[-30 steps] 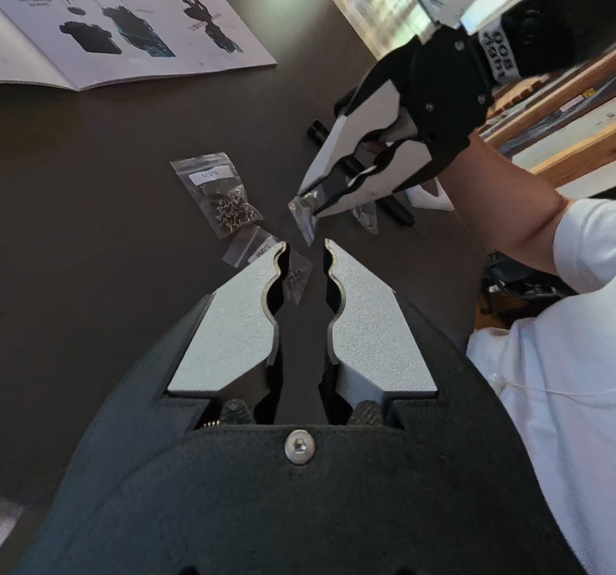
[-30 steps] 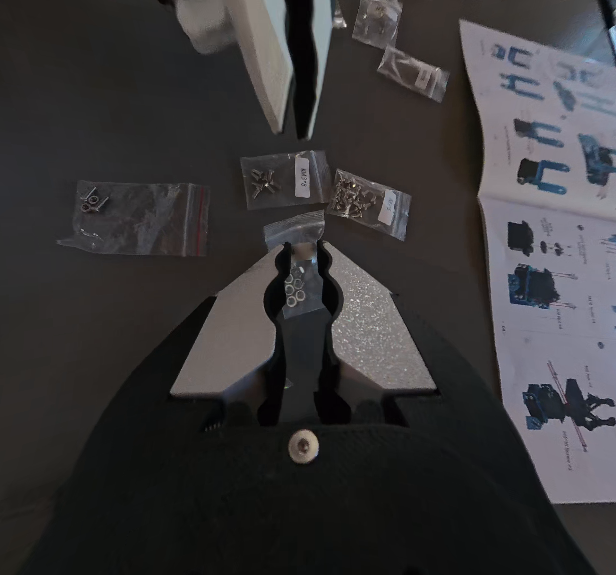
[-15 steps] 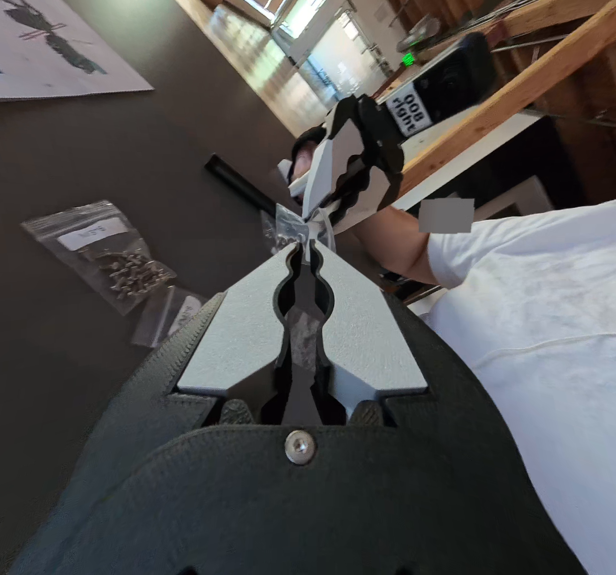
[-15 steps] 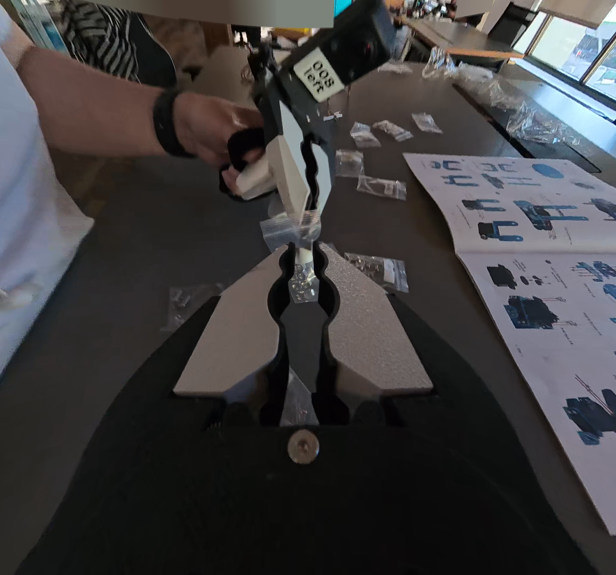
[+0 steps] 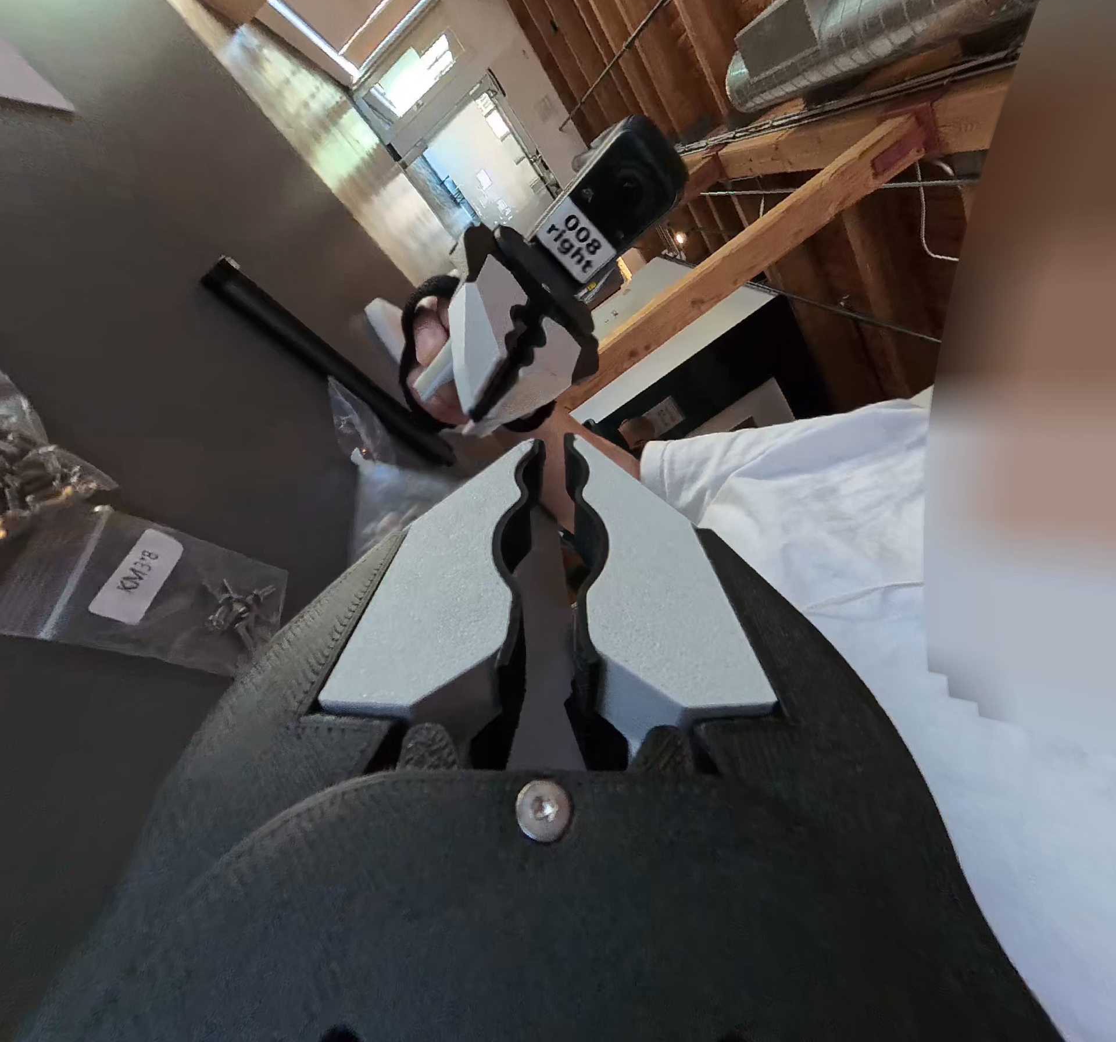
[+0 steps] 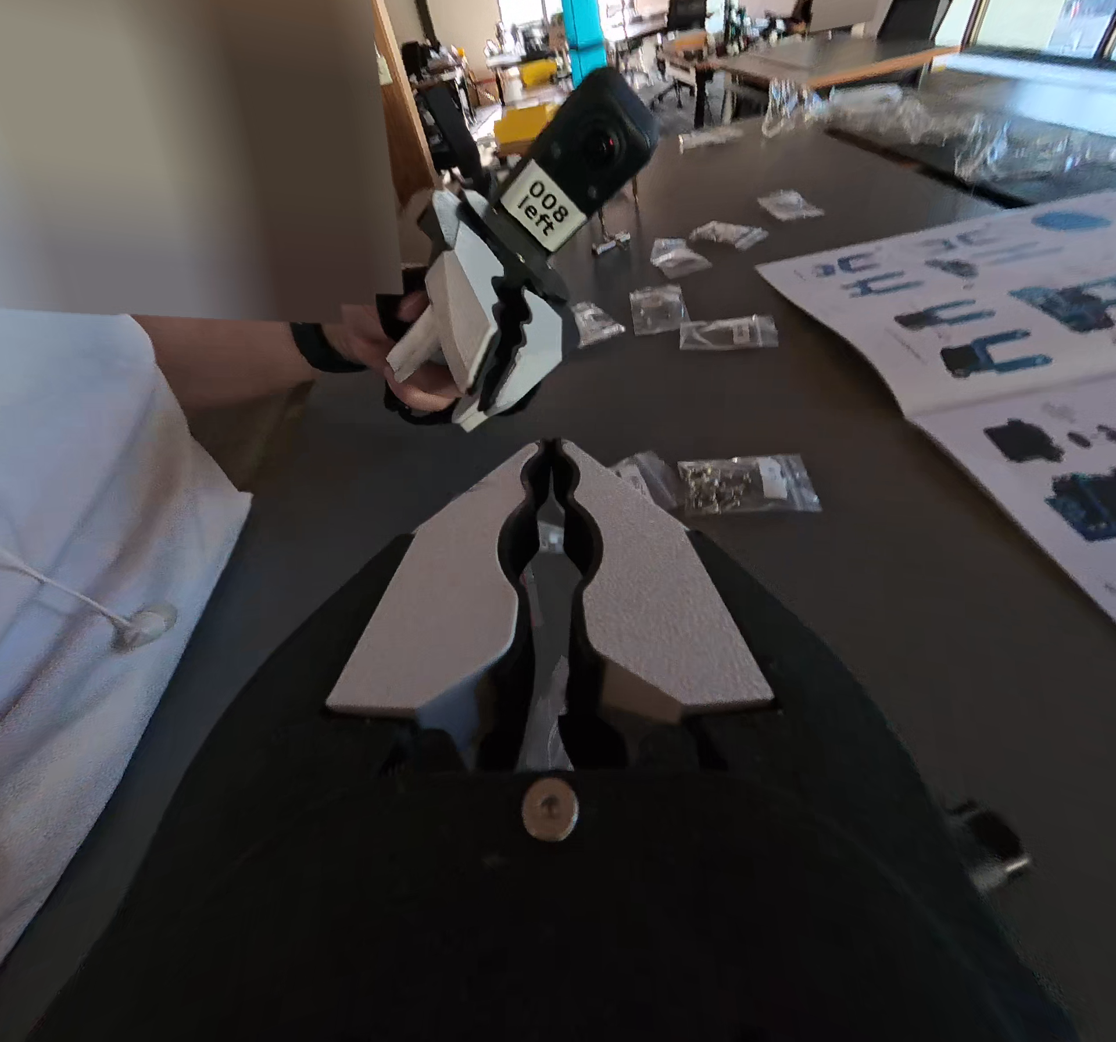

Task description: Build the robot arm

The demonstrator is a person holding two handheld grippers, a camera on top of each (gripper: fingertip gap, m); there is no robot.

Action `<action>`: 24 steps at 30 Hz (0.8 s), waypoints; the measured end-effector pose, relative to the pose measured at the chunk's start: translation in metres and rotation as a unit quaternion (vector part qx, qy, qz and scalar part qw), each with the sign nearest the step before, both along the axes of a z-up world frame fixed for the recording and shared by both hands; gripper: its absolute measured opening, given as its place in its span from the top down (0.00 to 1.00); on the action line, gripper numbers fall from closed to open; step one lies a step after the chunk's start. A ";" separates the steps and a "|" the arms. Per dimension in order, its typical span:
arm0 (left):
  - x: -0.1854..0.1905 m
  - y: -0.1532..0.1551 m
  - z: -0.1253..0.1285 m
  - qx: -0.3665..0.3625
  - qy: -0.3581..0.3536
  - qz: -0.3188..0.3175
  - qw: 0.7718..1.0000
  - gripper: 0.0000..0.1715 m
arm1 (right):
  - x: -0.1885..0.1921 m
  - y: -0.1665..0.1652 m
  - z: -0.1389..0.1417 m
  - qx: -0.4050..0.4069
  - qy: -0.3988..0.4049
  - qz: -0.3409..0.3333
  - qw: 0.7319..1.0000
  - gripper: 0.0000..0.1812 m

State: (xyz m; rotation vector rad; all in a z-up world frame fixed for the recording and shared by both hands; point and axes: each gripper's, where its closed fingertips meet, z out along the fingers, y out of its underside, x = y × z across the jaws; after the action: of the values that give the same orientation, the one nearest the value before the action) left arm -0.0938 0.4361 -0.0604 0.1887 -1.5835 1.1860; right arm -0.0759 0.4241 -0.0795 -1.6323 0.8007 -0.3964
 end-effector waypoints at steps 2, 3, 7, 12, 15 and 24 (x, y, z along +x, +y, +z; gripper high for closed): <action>0.003 -0.005 -0.025 0.060 -0.028 0.019 0.998 1.00 | 0.002 0.000 -0.008 -0.018 0.024 -0.010 0.999 1.00; 0.006 -0.005 -0.036 0.086 -0.047 0.027 0.995 1.00 | 0.004 -0.004 -0.012 -0.039 0.029 -0.025 0.998 1.00; 0.008 0.002 -0.038 0.095 -0.067 0.028 0.993 1.00 | -0.003 -0.006 -0.017 -0.109 0.066 -0.052 0.991 0.96; 0.004 0.020 -0.057 0.118 -0.194 0.025 0.974 0.98 | -0.052 0.008 -0.043 -0.281 0.066 0.013 0.957 0.85; -0.004 0.025 -0.068 0.134 -0.229 0.014 0.964 0.96 | -0.059 0.022 -0.062 -0.353 0.035 0.043 0.934 0.88; -0.028 0.027 -0.086 0.150 -0.307 -0.023 0.939 0.95 | -0.054 0.039 -0.075 -0.344 0.106 0.111 0.926 0.87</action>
State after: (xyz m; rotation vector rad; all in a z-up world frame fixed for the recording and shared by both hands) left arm -0.1221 0.4631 -0.1468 -0.0323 -2.3071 1.0088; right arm -0.1295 0.4633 -0.1545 -2.4316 0.6553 -0.3615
